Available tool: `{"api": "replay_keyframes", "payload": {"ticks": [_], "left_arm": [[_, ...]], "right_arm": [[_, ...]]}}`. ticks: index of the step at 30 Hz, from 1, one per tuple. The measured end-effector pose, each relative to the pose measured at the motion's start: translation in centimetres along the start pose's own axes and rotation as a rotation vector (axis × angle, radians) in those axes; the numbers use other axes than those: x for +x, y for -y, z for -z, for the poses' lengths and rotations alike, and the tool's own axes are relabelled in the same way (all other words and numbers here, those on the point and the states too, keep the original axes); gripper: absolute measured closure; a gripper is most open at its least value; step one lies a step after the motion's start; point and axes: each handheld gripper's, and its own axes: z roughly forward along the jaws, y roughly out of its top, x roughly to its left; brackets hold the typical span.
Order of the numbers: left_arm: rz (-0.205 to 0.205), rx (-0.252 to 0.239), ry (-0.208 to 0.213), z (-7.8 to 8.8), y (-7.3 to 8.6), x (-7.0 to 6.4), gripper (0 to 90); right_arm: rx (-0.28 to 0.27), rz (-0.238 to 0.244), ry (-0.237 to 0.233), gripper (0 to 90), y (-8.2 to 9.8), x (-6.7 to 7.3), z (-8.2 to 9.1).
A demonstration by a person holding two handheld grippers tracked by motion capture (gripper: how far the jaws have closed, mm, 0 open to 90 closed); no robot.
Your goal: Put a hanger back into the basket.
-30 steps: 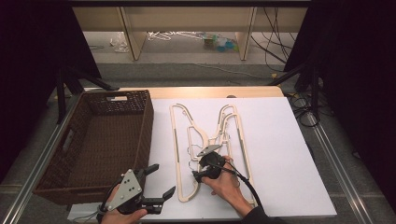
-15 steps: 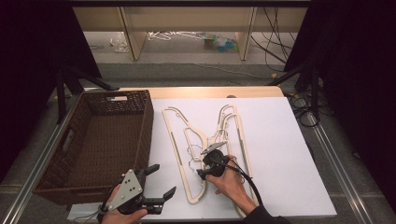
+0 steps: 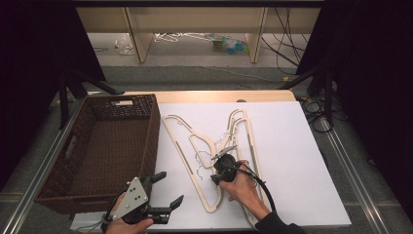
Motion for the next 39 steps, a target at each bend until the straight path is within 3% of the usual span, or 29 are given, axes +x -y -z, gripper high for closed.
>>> {"api": "replay_keyframes", "payload": {"ticks": [13, 20, 24, 31, 33, 37, 39], "left_arm": [[-0.009, 0.001, 0.002, 0.0, 0.0, 0.0, 16.1], [-0.007, -0.004, 0.004, 0.0, 0.0, 0.0, 16.1], [0.0, 0.0, 0.005, -0.1, 0.0, -0.1, 16.0], [-0.004, -0.001, 0.007, 0.0, 0.0, -0.1, 16.1], [0.0, -0.003, 0.004, 0.0, 0.0, -0.1, 16.1], [-0.003, 0.002, 0.007, -0.1, 0.0, -0.1, 16.1], [-0.002, -0.009, 0.014, -0.3, 0.0, -0.2, 16.1]], "right_arm": [[0.021, -0.062, -0.032, 68.6, 0.2, -0.6, 0.5], [0.044, -0.038, -0.03, 74.7, 0.4, -1.5, 2.0], [0.044, -0.053, -0.037, 75.1, 0.9, -2.3, 2.4], [0.068, -0.005, -0.006, 75.9, 0.9, -2.6, 2.9], [0.069, 0.0, -0.009, 87.9, 1.1, -3.3, 3.4], [0.085, -0.01, -0.02, 84.1, 1.9, -4.6, 4.2], [0.038, -0.019, -0.015, 79.3, 2.1, -4.9, 4.6]]}}
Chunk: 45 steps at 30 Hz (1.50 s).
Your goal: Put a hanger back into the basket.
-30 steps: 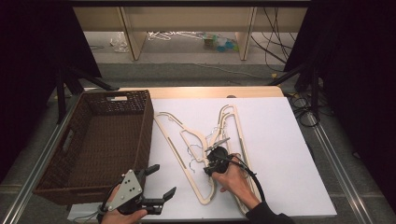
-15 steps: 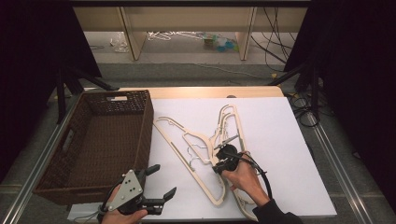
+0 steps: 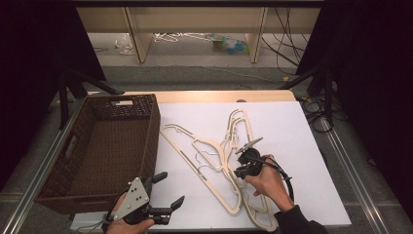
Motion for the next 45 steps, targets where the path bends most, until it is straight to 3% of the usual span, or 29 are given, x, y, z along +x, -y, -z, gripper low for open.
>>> {"api": "replay_keyframes", "payload": {"ticks": [1, 3, 5, 12, 15, 21, 24, 31, 33, 37, 45], "left_arm": [[-0.016, 0.013, -0.001, 0.1, -0.1, 0.0, 16.1], [0.006, 0.014, -0.003, 0.0, 0.0, -0.1, 16.1], [0.0, 0.013, -0.003, 0.0, 0.0, 0.0, 16.1], [-0.003, 0.015, -0.003, 0.1, 0.0, 0.0, 16.1], [-0.01, 0.003, 0.005, 0.0, 0.0, 0.0, 16.1], [-0.004, 0.013, 0.0, 0.2, 0.0, 0.0, 16.0], [-0.001, 0.015, -0.002, 0.1, 0.0, 0.0, 16.1], [-0.004, 0.007, 0.001, 0.1, 0.0, 0.0, 16.0], [-0.002, 0.011, 0.0, 0.1, 0.0, -0.1, 16.1], [-0.001, 0.013, 0.0, 0.1, 0.0, 0.0, 16.1], [-0.006, 0.018, 0.004, 0.0, 0.0, -0.1, 16.1]], "right_arm": [[-0.012, -0.001, -0.012, 78.3, -0.1, 0.0, 0.1], [-0.023, 0.006, -0.023, 76.1, -0.3, 0.5, 0.1], [0.008, 0.039, -0.026, 74.1, -0.4, 1.1, -0.6], [0.063, 0.058, -0.018, 70.5, -0.6, 1.7, -2.0], [0.042, 0.053, -0.02, 74.7, -0.6, 1.4, -1.5], [0.073, 0.025, 0.006, 77.5, -0.2, -0.1, -0.7], [0.072, 0.019, -0.006, 77.9, 0.1, -0.8, -0.1], [0.115, 0.029, -0.005, 78.0, 0.7, -1.4, 0.3], [0.149, 0.058, 0.004, 78.1, 0.9, -1.5, 0.8], [0.182, 0.054, -0.003, 78.5, 1.6, -2.0, 1.4], [0.188, 0.102, -0.022, 74.2, 2.4, -2.3, 0.8]]}}
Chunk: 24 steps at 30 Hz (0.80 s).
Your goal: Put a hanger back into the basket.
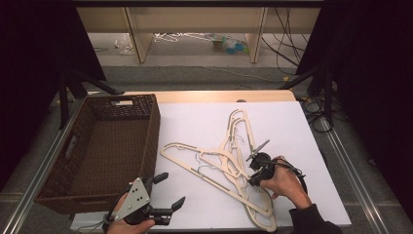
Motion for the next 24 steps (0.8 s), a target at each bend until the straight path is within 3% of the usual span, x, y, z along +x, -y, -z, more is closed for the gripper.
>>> {"api": "replay_keyframes", "payload": {"ticks": [3, 9, 15, 18, 20, 21, 23, 24], "left_arm": [[0.0, -0.001, -0.001, 0.0, 0.0, 0.0, 16.0], [-0.002, 0.003, -0.002, 0.0, 0.0, 0.1, 16.1], [0.023, 0.017, -0.004, -1.0, -0.1, 0.3, 16.1], [0.027, 0.014, 0.006, -2.0, -0.5, 0.0, 16.1], [0.01, 0.048, 0.023, -3.0, -0.9, -0.2, 16.1], [0.006, 0.074, 0.029, -3.7, -1.2, -0.2, 16.1], [0.008, 0.072, 0.034, -5.2, -1.5, -0.1, 16.1], [0.027, 0.094, 0.033, -6.3, -1.7, 0.0, 16.0]], "right_arm": [[0.023, 0.027, 0.014, 75.4, -0.2, 0.3, -0.7], [0.018, 0.052, 0.021, 76.6, -0.3, 0.3, -0.4], [-0.024, 0.113, 0.089, 78.1, 0.1, 0.9, 2.0], [-0.054, 0.135, 0.105, 78.9, 0.8, 1.1, 3.2], [-0.061, 0.152, 0.121, 79.1, 1.5, 1.3, 4.0], [-0.07, 0.165, 0.123, 79.2, 1.8, 1.4, 4.4], [-0.077, 0.182, 0.124, 79.1, 2.5, 1.6, 4.9], [-0.077, 0.184, 0.126, 79.1, 2.8, 1.7, 5.1]]}}
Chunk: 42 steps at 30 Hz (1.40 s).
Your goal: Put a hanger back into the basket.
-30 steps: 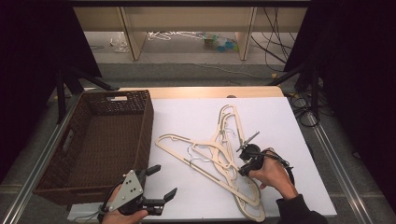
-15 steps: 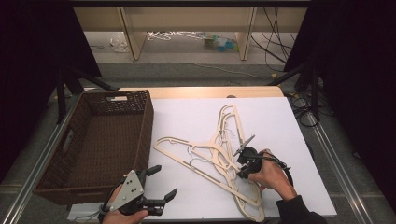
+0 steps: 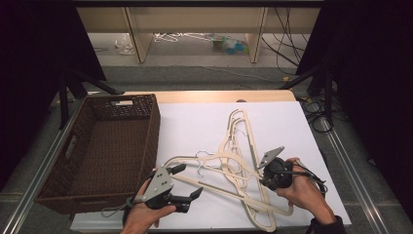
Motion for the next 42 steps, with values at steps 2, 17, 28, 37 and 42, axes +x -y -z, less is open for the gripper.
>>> {"api": "replay_keyframes", "payload": {"ticks": [2, 17, 28, 37, 42], "left_arm": [[0.021, 0.024, 0.015, -1.5, -0.3, 0.2, 16.1], [0.038, 0.239, 0.084, -9.8, -0.6, 2.5, 28.9], [-0.041, 0.285, 0.136, -12.6, -1.9, 2.5, 43.3], [-0.159, 0.337, 0.162, -13.3, -2.7, 2.7, 61.2], [-0.213, 0.331, 0.202, -12.5, -3.2, 2.9, 66.8]], "right_arm": [[-0.003, 0.016, 0.004, 79.2, 0.4, 0.2, 0.4], [-0.026, 0.073, 0.014, 79.0, 1.6, 1.1, 2.5], [-0.044, 0.096, 0.018, 78.7, 1.6, 1.4, 2.9], [-0.034, 0.11, 0.009, 78.2, 1.6, 1.5, 3.2], [-0.06, 0.126, 0.01, 78.8, 1.8, 1.2, 3.1]]}}
